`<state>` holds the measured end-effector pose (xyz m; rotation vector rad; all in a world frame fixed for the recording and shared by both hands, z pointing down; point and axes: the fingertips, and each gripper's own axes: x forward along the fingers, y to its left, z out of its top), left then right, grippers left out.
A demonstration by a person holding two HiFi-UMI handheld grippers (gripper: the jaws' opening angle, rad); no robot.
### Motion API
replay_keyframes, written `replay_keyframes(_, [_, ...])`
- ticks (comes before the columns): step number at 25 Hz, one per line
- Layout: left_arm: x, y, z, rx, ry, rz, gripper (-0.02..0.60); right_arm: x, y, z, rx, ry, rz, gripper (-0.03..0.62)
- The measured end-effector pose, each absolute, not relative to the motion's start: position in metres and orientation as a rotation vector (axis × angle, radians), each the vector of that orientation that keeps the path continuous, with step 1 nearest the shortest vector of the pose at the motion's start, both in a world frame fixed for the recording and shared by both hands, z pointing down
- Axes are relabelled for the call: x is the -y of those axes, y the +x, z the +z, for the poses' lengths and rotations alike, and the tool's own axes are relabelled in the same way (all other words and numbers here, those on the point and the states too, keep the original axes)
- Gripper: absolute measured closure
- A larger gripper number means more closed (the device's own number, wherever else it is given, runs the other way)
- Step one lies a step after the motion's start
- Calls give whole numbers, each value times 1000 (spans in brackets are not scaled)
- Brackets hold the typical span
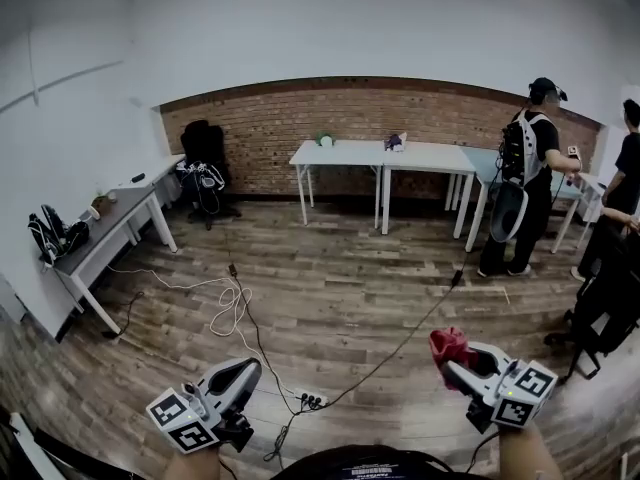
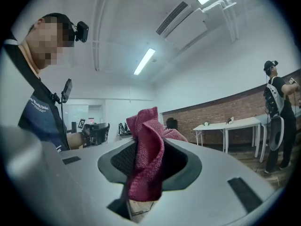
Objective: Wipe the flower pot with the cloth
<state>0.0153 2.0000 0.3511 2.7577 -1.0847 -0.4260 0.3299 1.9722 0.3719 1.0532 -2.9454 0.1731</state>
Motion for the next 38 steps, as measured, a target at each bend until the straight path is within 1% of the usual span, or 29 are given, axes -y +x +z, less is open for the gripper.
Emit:
replay_keyframes(6, [-1953, 79, 343, 1130, 2734, -455, 580, -1906, 376, 357, 2962, 940, 118, 471])
replay_keyframes(8, [-1936, 98, 347, 1114, 2746, -418, 580, -1884, 385, 358, 2966, 924, 114, 471])
replay_keyframes(10, [-1919, 103, 351, 1118, 2755, -390, 580, -1862, 384, 364, 2971, 908, 121, 471])
replay_keyframes(17, [-1829, 77, 365, 1123, 2754, -424, 580, -1772, 358, 381, 2970, 891, 114, 471])
replay_keyframes(25, [-1691, 12, 356, 1011, 2837, -425, 580, -1655, 309, 367, 2945, 1058, 98, 471])
replay_keyframes(29, [-1628, -8, 353, 965, 2868, -401, 580, -1602, 293, 366, 2922, 1117, 97, 471])
replay_keyframes(32, [-1581, -3, 357, 941, 2866, -392, 580, -1560, 297, 373, 2903, 1126, 127, 471])
replay_keyframes(38, [-1495, 30, 377, 995, 2836, -364, 580, -1467, 343, 394, 2911, 1114, 169, 471])
